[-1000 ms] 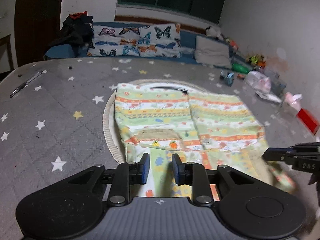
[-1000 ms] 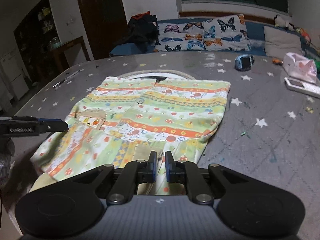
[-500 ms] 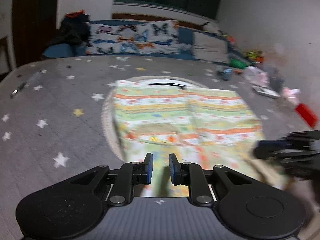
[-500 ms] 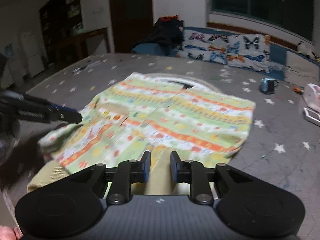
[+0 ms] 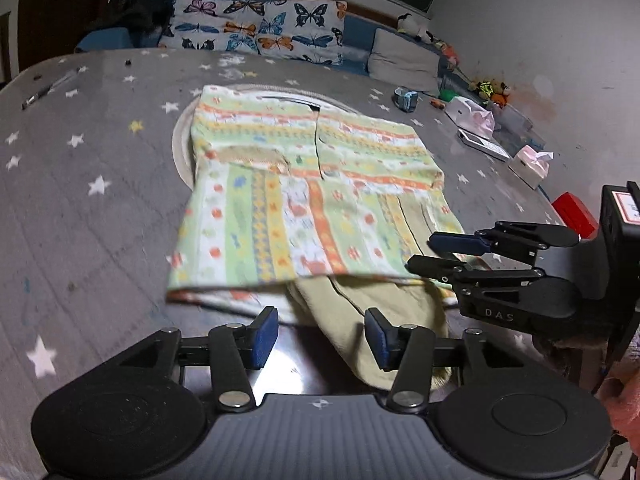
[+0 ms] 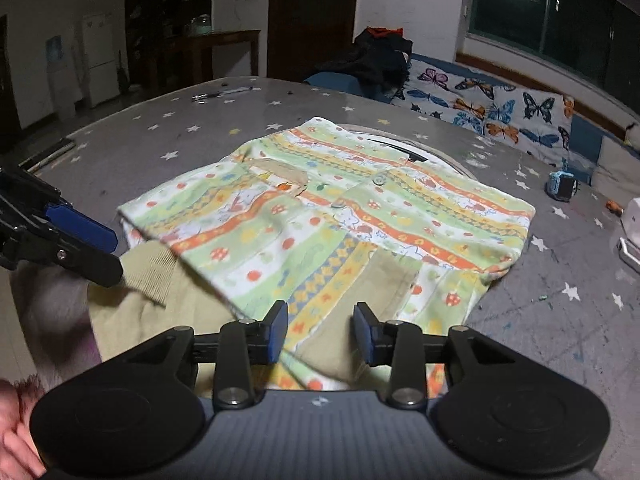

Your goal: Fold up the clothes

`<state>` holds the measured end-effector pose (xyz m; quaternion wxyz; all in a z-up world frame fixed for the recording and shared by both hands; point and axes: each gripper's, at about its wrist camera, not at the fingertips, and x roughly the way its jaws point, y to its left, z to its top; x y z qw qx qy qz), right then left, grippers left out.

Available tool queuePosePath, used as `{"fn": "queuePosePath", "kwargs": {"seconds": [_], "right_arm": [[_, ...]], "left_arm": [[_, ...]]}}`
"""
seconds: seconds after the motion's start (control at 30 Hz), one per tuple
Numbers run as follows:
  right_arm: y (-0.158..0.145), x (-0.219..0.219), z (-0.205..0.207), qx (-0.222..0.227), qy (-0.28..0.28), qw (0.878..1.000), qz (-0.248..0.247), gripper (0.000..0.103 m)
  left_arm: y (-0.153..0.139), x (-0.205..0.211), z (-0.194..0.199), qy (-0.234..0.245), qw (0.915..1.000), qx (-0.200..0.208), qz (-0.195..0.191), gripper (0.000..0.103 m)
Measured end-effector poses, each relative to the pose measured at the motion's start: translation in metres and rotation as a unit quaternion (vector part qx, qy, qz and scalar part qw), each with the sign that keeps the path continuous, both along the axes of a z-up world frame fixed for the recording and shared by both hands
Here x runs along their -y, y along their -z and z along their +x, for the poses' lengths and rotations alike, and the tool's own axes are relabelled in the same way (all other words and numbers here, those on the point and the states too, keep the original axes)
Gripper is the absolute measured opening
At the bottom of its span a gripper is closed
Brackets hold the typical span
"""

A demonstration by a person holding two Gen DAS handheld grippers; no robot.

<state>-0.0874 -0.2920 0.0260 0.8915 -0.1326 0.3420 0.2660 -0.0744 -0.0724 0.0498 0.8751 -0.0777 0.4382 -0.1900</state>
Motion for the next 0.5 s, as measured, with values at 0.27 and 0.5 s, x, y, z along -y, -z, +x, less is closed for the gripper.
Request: {"fn": "queuePosePath", "kwargs": {"seconds": [0.27, 0.5], "right_arm": [[-0.013, 0.015, -0.030, 0.019, -0.007, 1.000, -0.008, 0.039], [-0.011, 0.022, -0.056, 0.029, -0.042, 0.998, -0.046, 0.050]], "left_arm": [[0.016, 0.010, 0.002, 0.011, 0.9979, -0.052, -0.037, 0.021], [-0.008, 0.003, 0.016, 0.011, 0.9949, -0.046, -0.088, 0.009]]}}
